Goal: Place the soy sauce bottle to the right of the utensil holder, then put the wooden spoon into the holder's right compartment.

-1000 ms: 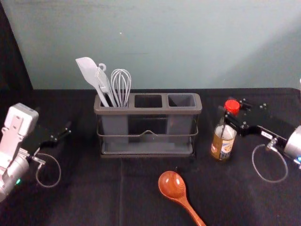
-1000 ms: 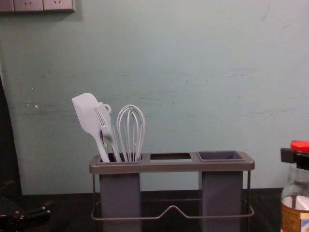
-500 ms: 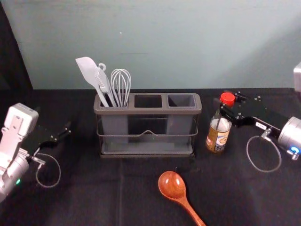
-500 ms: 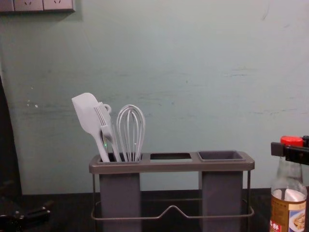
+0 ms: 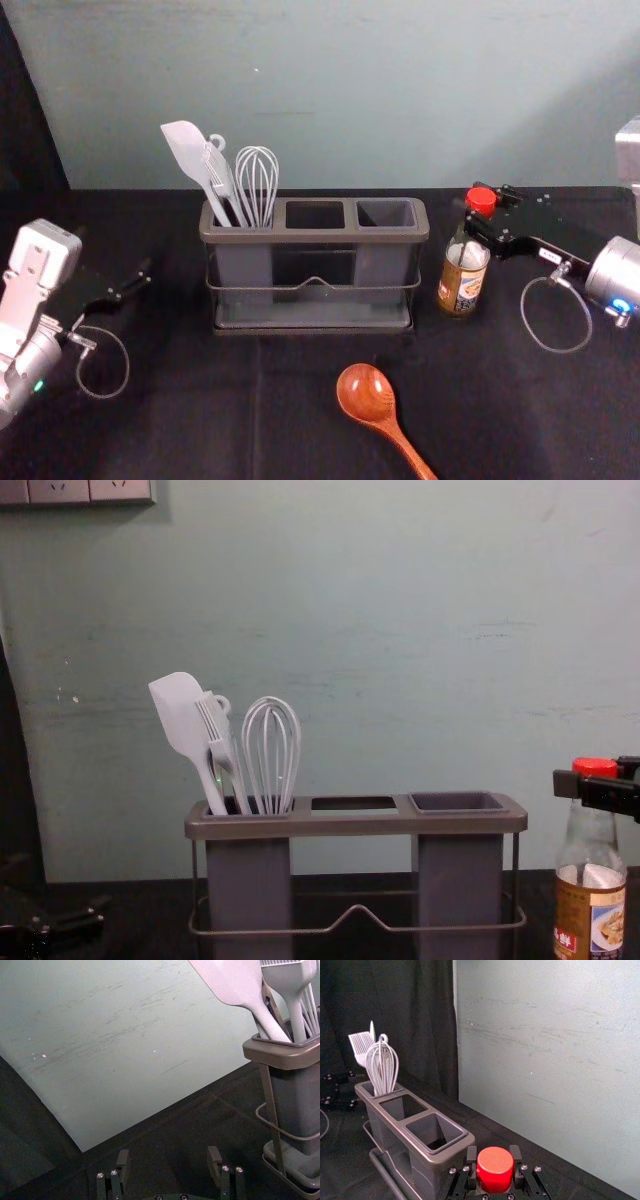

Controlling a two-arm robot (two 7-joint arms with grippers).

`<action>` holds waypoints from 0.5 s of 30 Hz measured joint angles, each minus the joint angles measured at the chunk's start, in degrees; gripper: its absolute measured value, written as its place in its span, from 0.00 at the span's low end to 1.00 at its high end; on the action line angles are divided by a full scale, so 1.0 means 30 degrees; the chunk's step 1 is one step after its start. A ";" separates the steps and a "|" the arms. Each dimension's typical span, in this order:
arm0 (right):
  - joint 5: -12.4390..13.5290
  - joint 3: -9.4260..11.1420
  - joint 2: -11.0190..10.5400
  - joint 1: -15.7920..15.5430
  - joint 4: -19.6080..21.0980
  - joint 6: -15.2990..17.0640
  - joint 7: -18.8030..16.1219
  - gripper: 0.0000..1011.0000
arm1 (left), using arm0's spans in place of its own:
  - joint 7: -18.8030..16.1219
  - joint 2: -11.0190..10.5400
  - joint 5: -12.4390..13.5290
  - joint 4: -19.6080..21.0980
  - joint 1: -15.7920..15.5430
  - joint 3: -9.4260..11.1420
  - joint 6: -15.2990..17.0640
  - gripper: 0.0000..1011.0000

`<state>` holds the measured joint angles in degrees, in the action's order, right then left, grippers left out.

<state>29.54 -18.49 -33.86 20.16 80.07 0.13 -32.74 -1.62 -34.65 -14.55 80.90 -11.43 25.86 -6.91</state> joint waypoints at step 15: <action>-0.0665 -0.0407 0.0413 0.0585 -0.0929 -0.0338 -0.0131 0.39 | 0.0000 0.0000 0.0000 0.0000 0.0000 0.0000 -0.0001 1.00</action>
<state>27.55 -19.71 -32.63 21.92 77.28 -0.88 -33.13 -1.62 -34.65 -14.55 80.90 -11.43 25.86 -6.91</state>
